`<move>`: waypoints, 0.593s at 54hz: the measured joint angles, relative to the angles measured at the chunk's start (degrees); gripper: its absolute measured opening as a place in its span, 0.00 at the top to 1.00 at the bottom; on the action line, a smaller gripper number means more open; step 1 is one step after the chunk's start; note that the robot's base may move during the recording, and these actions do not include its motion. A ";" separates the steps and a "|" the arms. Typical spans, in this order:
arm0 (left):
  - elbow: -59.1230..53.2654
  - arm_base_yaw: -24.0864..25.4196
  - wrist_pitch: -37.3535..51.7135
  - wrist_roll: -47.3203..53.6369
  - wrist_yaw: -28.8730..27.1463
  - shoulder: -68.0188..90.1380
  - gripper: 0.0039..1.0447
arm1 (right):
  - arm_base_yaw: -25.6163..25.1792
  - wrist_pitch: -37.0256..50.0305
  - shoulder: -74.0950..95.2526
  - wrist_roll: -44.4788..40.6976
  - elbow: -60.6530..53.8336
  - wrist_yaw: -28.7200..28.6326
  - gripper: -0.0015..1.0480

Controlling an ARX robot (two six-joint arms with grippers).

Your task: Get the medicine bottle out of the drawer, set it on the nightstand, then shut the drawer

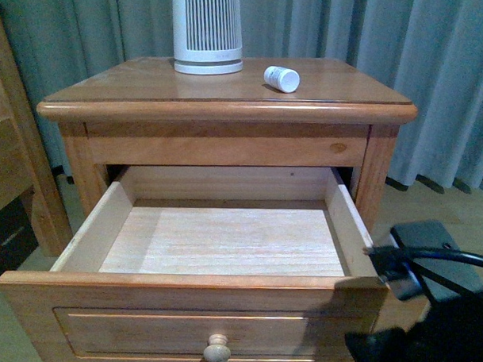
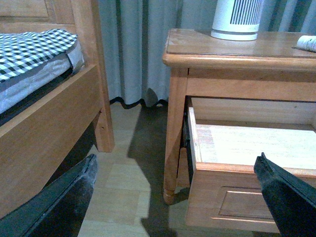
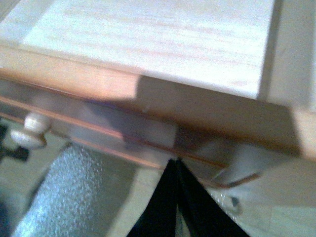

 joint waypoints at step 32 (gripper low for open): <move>0.00 0.00 0.00 0.00 -0.02 0.00 0.06 | -6.47 -8.87 22.45 -12.74 38.95 1.14 0.97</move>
